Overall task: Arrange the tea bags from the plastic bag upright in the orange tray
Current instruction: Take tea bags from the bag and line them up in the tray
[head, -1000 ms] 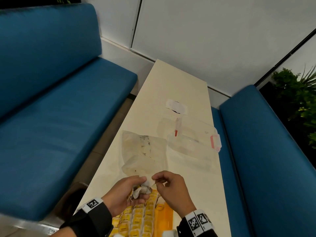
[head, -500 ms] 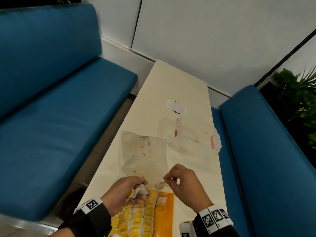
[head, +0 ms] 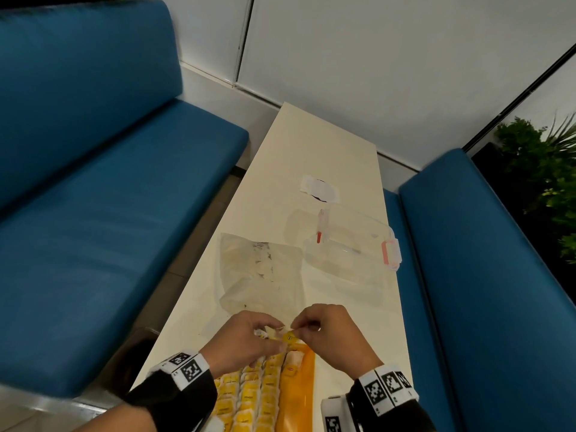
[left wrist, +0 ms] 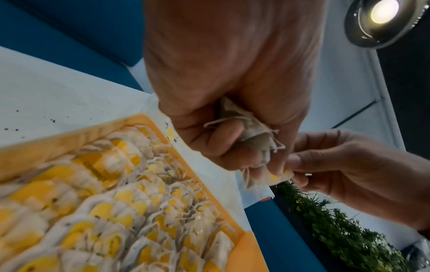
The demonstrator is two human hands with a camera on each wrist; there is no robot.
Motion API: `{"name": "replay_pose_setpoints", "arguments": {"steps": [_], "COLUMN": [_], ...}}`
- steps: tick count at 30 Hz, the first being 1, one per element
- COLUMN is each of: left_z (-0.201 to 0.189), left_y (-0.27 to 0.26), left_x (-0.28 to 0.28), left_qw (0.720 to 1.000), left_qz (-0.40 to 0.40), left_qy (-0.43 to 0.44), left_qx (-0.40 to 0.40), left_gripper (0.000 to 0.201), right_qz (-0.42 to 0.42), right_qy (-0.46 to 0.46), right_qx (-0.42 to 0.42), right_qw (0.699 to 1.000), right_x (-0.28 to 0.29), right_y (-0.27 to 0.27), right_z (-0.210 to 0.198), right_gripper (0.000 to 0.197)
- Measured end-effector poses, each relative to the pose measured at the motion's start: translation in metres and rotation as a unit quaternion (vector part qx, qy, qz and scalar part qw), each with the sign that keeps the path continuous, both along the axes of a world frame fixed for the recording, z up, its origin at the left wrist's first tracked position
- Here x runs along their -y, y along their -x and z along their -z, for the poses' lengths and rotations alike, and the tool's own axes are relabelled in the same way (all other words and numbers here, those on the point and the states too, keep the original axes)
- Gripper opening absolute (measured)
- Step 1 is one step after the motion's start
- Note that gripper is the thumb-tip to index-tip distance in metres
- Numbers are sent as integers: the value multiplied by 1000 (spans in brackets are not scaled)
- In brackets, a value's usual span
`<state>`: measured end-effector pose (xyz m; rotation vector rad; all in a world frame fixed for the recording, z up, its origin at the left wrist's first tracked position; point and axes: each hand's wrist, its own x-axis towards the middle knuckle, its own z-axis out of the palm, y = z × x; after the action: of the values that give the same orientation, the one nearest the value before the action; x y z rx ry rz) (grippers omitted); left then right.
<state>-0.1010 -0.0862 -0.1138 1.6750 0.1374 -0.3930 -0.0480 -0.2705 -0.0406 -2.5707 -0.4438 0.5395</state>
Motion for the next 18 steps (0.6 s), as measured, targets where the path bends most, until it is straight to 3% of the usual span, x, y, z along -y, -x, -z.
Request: {"name": "replay_pose_setpoints", "arguments": {"steps": [5, 11, 18], "left_z": [11, 27, 40], "left_y": [-1, 0, 1], "left_x": [3, -3, -4], "left_qw": [999, 998, 996], "left_qz": [4, -33, -23], "left_qy": [-32, -41, -61], "left_qx": [-7, -21, -62], "left_gripper": [16, 35, 38], "right_qz": [0, -69, -146], "right_qy": [5, 113, 208], "right_qx": [2, 31, -99], "right_qw": [1000, 991, 962], "right_x": [1, 16, 22], "right_y": [4, 10, 19], "right_z": [3, 15, 33], "right_gripper": [17, 20, 27]}}
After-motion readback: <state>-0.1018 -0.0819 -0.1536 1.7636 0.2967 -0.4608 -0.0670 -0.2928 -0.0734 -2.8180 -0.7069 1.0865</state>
